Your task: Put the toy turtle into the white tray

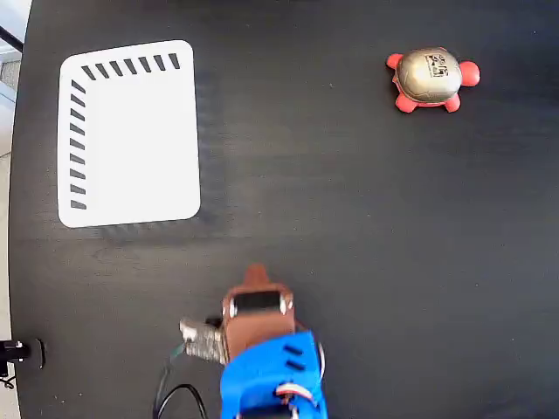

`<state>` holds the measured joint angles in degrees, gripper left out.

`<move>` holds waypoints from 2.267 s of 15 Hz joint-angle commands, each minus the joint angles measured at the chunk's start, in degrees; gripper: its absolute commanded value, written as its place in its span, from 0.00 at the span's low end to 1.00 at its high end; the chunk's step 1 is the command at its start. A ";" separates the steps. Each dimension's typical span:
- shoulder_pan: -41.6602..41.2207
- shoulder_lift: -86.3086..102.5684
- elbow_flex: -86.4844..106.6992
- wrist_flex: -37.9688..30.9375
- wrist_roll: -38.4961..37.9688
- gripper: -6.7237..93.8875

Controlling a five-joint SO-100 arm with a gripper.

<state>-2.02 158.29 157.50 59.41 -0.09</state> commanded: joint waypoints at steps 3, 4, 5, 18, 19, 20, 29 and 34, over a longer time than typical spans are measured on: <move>10.81 -37.44 -40.34 6.50 -6.68 0.07; 13.80 -44.30 -48.69 8.70 -9.14 0.07; 16.35 -50.71 -56.95 11.51 -11.78 0.07; 30.67 -100.28 -117.51 18.02 -22.24 0.14; 31.20 -102.39 -119.79 18.37 -23.03 0.20; 31.82 -104.24 -121.29 17.93 -23.38 0.26; 33.93 -119.97 -136.58 15.47 -25.84 0.65; 33.49 -122.96 -136.58 15.21 -27.07 0.65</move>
<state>30.85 32.78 23.82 74.27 -26.02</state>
